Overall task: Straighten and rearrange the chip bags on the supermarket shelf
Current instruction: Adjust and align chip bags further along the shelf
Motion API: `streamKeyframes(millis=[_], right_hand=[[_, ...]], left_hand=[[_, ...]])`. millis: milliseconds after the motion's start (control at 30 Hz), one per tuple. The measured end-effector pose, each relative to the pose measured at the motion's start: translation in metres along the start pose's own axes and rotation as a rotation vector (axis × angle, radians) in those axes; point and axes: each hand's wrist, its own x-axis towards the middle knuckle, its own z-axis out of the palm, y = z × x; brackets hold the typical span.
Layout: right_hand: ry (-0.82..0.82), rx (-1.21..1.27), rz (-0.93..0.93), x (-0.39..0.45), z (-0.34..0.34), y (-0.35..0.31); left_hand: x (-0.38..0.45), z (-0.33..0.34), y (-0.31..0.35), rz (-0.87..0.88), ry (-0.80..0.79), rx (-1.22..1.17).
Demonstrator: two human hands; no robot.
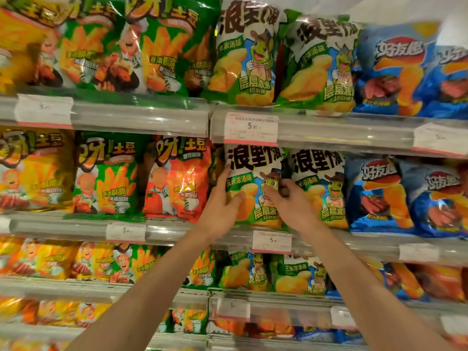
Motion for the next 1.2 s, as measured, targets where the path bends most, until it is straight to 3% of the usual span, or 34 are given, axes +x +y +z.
streamKeyframes(millis=[200, 300, 400, 467, 633, 833, 900, 1000, 1200], right_hand=[[0.021, -0.099, -0.063, 0.008, 0.005, 0.008], [0.141, -0.159, -0.167, 0.004, -0.003, 0.013], [0.383, -0.465, -0.43, -0.002, -0.021, 0.028], [0.433, -0.707, -0.532, -0.004, -0.029, 0.045], [0.28, -0.948, -0.492, -0.001, -0.03, 0.076], [0.3, -0.791, -0.437, 0.0, -0.025, 0.064], [0.277, -0.752, -0.496, -0.004, -0.017, 0.053], [0.169, -0.814, -0.575, -0.007, -0.004, 0.049], [0.113, -0.908, -0.516, 0.002, -0.011, 0.057]], left_hand=[[0.006, 0.003, -0.005, -0.013, 0.072, 0.107], [0.006, 0.005, -0.009, 0.015, 0.096, 0.097], [0.007, 0.006, -0.013, 0.035, 0.069, 0.12], [0.006, 0.007, -0.017, 0.06, 0.027, 0.167], [0.009, 0.014, -0.02, 0.068, 0.029, 0.212], [0.014, 0.018, -0.024, 0.073, 0.065, 0.23], [0.013, 0.018, -0.025, 0.084, 0.07, 0.244], [0.012, 0.016, -0.026, 0.113, 0.066, 0.272], [0.007, 0.01, -0.035, 0.11, 0.049, 0.259]])
